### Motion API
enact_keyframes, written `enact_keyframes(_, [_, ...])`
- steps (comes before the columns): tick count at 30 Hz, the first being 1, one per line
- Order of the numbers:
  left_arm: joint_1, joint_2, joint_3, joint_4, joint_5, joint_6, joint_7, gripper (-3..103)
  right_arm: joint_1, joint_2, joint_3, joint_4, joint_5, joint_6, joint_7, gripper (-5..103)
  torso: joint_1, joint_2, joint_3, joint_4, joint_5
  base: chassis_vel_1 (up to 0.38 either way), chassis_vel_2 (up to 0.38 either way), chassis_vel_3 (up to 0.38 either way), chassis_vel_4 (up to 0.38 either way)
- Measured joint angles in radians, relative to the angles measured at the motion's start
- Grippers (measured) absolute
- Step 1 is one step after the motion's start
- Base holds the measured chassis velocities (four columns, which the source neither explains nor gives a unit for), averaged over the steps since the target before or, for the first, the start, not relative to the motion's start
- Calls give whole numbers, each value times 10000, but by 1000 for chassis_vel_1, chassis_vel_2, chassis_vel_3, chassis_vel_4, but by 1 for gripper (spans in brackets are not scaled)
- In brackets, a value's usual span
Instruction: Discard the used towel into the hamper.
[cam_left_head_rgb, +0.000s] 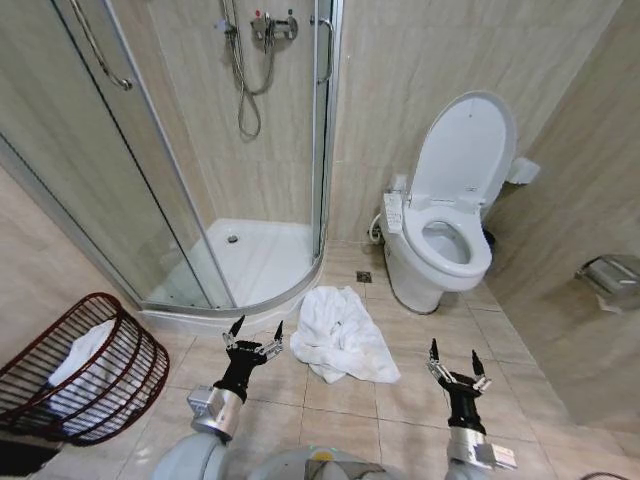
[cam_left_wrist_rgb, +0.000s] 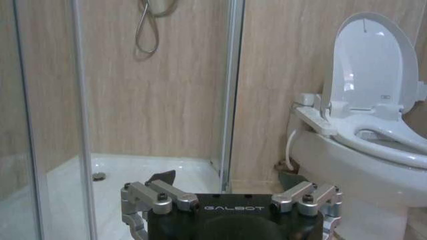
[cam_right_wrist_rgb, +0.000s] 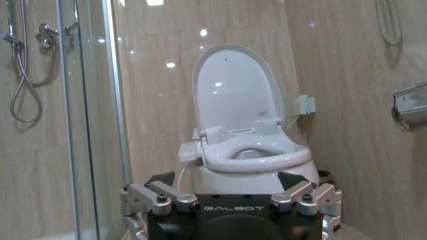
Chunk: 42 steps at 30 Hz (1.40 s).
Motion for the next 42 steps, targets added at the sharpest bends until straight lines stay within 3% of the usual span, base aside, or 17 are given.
enact_keyframes(21, [0, 0, 0, 0, 0, 0, 0, 100, -27, -3, 2, -42, -203, -34, -68, 100, -212, -832, -623, 0, 0, 0, 0, 0, 0])
enact_keyframes(34, [1, 0, 0, 0, 0, 0, 0, 100, 33, 8, -6, -228, -55, -303, -305, 100, -221, -865, -653, 0, 0, 0, 0, 0, 0])
enact_keyframes(42, [0, 0, 0, 0, 0, 0, 0, 100, 145, 12, 0, -471, -67, -30, -332, 100, -207, -825, -626, -1, 1, -80, 83, 61, -72])
